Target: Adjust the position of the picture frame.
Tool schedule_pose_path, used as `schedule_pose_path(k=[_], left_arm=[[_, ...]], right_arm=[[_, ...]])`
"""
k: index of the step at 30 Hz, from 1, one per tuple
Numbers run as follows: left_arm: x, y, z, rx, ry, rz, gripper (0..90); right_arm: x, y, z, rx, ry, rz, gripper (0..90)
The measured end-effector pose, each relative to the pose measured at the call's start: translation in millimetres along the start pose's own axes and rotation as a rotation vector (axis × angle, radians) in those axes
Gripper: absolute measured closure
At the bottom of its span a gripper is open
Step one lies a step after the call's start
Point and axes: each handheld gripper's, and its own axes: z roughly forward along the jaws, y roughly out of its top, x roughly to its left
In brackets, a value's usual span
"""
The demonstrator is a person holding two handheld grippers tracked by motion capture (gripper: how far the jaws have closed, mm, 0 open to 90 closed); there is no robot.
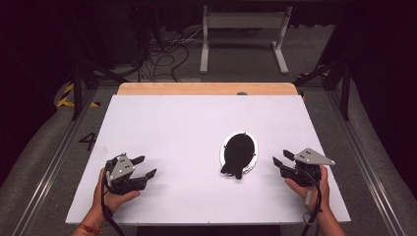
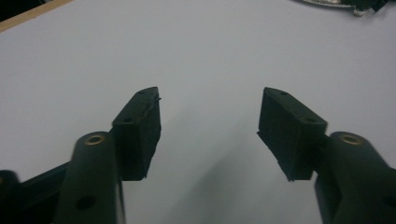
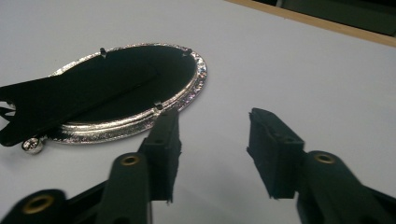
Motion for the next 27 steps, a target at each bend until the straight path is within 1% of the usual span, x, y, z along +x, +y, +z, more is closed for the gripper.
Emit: schedule_pose_path(k=[1,2,4,5,6,10,11,13,15,19,22,25,27], left_arm=[[0.0,0.8,1.5,0.005,-0.023,0.003,46.4],[0.2,1.5,3.1,0.014,-0.030,0.002,50.4],[0.3,2.0,5.8,0.031,-0.045,0.003,57.3],[0.2,2.1,6.4,0.033,-0.046,0.010,61.7],[-0.4,2.5,6.9,0.036,-0.038,0.010,65.3],[1.1,5.2,8.4,0.051,-0.027,0.013,78.9],[1.1,6.0,9.4,0.052,-0.036,0.015,80.8],[0.3,7.7,11.4,0.053,-0.038,0.018,84.4],[-0.1,9.3,13.7,0.055,-0.051,0.028,88.9],[-2.8,11.7,17.7,0.068,-0.063,0.045,89.9],[-3.9,14.5,20.1,0.069,-0.072,0.044,90.0],[-7.4,16.5,25.0,0.080,-0.084,0.044,89.9],[-9.9,17.9,29.2,0.090,-0.089,0.053,89.9]], right_arm=[[-0.5,0.9,1.2,0.002,0.006,0.004,61.1],[-1.1,2.2,3.2,0.005,0.011,0.004,65.1],[-1.3,4.0,5.5,0.012,0.017,0.000,70.2],[-1.2,4.7,6.7,0.017,0.017,-0.005,73.3],[-1.5,5.1,7.3,0.023,0.019,-0.009,75.4],[-6.6,9.2,12.2,0.034,0.015,0.004,82.8],[-7.7,10.1,13.6,0.036,0.014,0.006,84.4],[-9.7,11.7,18.3,0.043,0.016,0.018,87.8],[-9.9,12.4,24.3,0.061,0.019,0.015,90.0],[-6.8,14.4,33.8,0.086,0.024,0.003,90.0],[-5.0,16.4,40.8,0.102,0.023,-0.007,90.0],[-5.5,18.1,47.4,0.121,0.030,0.009,90.0],[-5.1,20.2,50.6,0.129,0.027,0.016,90.0]])
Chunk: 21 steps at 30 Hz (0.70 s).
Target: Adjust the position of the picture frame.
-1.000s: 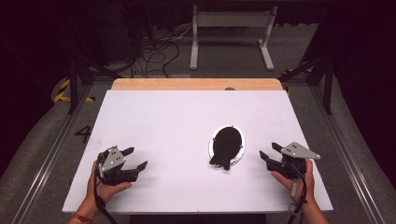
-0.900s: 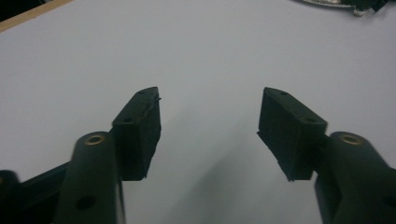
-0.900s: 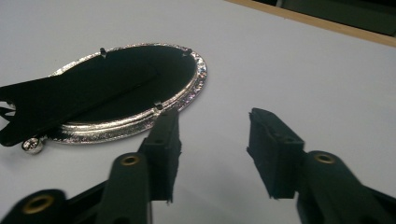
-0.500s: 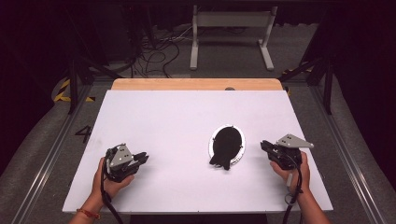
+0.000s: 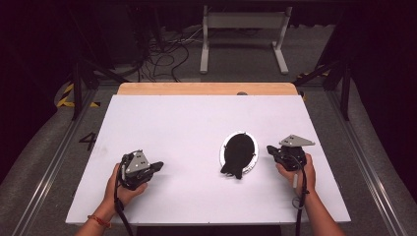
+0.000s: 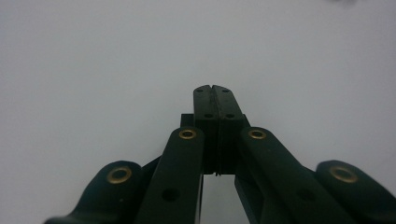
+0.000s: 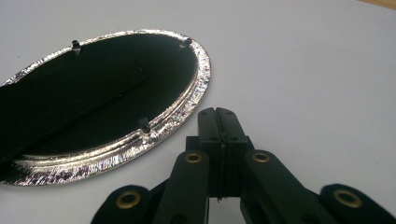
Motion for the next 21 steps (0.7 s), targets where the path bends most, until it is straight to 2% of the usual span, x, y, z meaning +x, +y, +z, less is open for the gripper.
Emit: schedule_pose_path(k=[6,12,15,19,21], left_arm=[[-1.7,8.8,9.9,-0.001,-0.021,0.007,90.0],[-3.3,17.1,21.5,0.008,-0.036,0.033,89.9],[-5.5,20.7,28.5,0.020,-0.046,0.046,89.9],[-6.7,25.3,33.5,0.021,-0.057,0.052,89.9],[-7.2,27.8,35.5,0.022,-0.058,0.053,89.8]], right_arm=[[3.8,6.9,12.8,0.025,-0.005,0.008,90.0],[5.4,6.9,25.8,0.062,-0.008,0.013,90.0],[5.2,6.6,29.2,0.066,0.007,0.024,90.0],[10.5,8.3,34.1,0.077,0.021,0.007,90.0],[11.6,8.8,34.4,0.079,0.010,0.004,90.0]])
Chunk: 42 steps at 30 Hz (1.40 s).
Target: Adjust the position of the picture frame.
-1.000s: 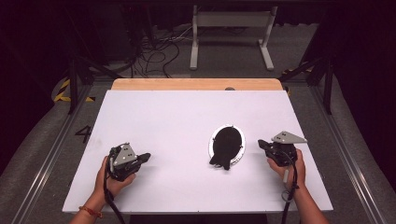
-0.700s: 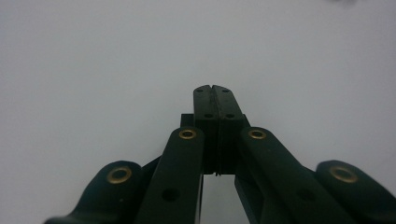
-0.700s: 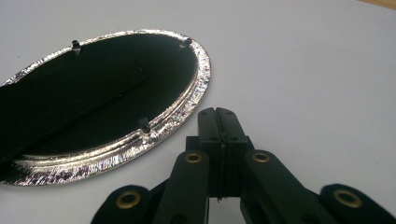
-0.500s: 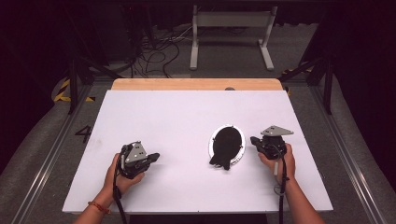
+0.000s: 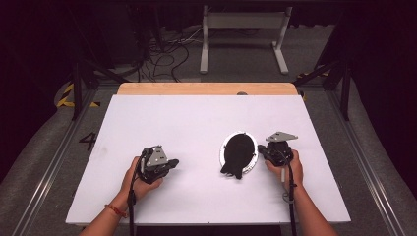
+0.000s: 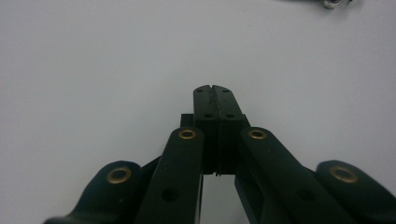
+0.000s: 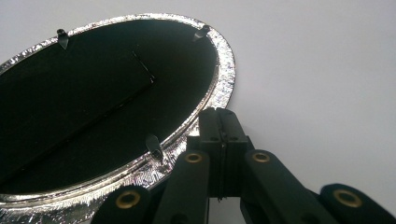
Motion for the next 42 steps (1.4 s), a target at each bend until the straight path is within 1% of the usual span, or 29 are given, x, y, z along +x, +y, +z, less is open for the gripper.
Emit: schedule_pose_path(k=[2,5,7,9,11,13,14,16,17,18,20,22,25,27,29,32,35,42], left_arm=[[0.8,1.8,2.7,-0.003,-0.006,-0.001,89.8],[1.0,4.8,6.9,-0.001,-0.010,0.001,89.8],[1.3,7.7,9.8,0.002,-0.016,0.002,89.8],[1.0,11.7,13.6,-0.002,-0.014,0.013,89.8],[1.4,13.7,16.7,0.002,-0.023,0.009,89.8],[2.4,14.8,19.1,-0.002,-0.024,0.006,89.8],[3.2,15.6,20.9,-0.001,-0.027,-0.001,89.8],[4.1,16.9,23.7,0.002,-0.026,-0.002,89.8],[4.4,18.0,25.6,0.005,-0.031,-0.001,89.8],[4.3,18.9,27.1,0.008,-0.027,0.002,89.7],[4.6,20.5,28.9,0.008,-0.030,0.001,89.7],[5.0,22.9,32.9,0.014,-0.027,0.006,89.5],[5.2,24.3,35.7,0.016,-0.031,0.003,89.2],[3.8,27.3,40.7,0.021,-0.028,0.018,88.9],[2.5,28.9,43.3,0.025,-0.028,0.023,88.7],[1.7,30.0,44.8,0.029,-0.030,0.021,88.8],[2.4,30.1,42.6,0.020,-0.029,0.014,89.5],[1.8,30.2,43.0,0.020,-0.031,0.019,88.7]], right_arm=[[-1.9,-1.2,-0.2,-0.006,0.016,0.019,90.0],[-2.2,-1.4,-0.2,-0.006,0.026,0.023,90.0],[-0.2,-1.0,0.3,-0.007,0.027,0.010,90.0],[3.5,0.1,1.3,-0.006,0.044,0.003,90.0],[7.6,2.0,2.7,-0.002,0.038,-0.019,90.0],[10.1,3.0,3.6,-0.002,0.035,-0.025,90.0],[10.4,3.0,3.9,-0.004,0.039,-0.024,90.0],[10.6,2.6,4.2,-0.009,0.053,-0.016,90.0],[11.1,2.6,4.1,-0.008,0.054,-0.016,90.0],[11.9,2.6,4.1,-0.009,0.058,-0.019,90.0],[13.3,2.7,4.8,-0.013,0.075,-0.015,90.0],[16.8,4.2,5.6,-0.008,0.073,-0.035,90.0],[19.8,5.0,6.3,-0.008,0.071,-0.039,90.0],[22.0,5.2,6.3,-0.007,0.078,-0.037,90.0],[23.4,5.2,6.4,-0.008,0.089,-0.041,90.0],[27.5,5.5,6.8,-0.010,0.092,-0.052,90.0],[32.0,5.6,6.7,-0.011,0.098,-0.058,90.0],[41.6,6.3,7.2,-0.013,0.113,-0.089,90.0]])
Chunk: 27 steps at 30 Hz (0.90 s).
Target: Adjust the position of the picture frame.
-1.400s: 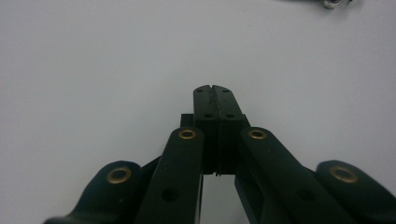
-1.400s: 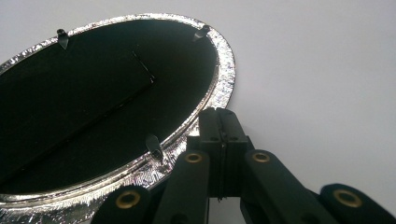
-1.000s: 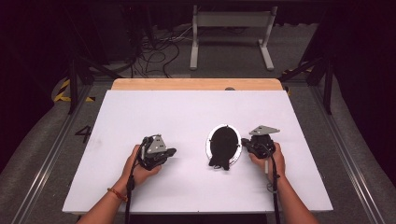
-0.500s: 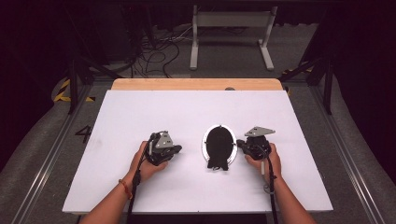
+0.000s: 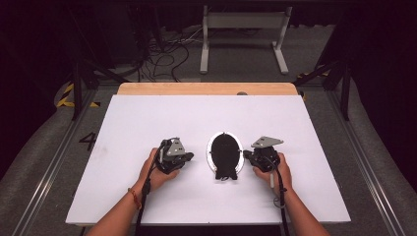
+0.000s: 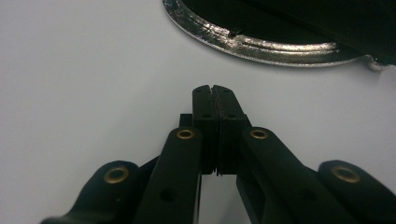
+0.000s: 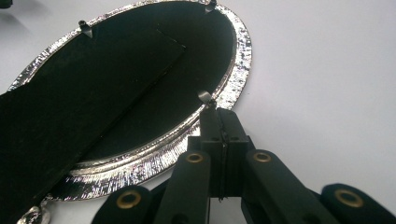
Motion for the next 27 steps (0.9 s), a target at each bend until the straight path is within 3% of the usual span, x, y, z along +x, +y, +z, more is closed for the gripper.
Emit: schedule_pose_path(k=[12,16,19,27], left_arm=[[-2.1,1.4,7.1,0.017,-0.025,-0.003,88.1],[-2.2,5.8,9.1,0.000,-0.035,-0.021,88.3],[-6.0,8.4,8.7,-0.002,-0.044,0.000,88.5],[-8.9,6.0,9.3,0.011,-0.047,0.007,88.4]], right_arm=[[12.9,0.0,-0.2,-0.001,0.025,-0.017,90.0],[21.1,0.0,-1.0,0.002,0.042,-0.031,90.0],[27.4,-0.5,-2.1,0.005,0.060,-0.043,90.0],[41.2,-2.1,-6.4,0.015,0.128,-0.080,90.0]])
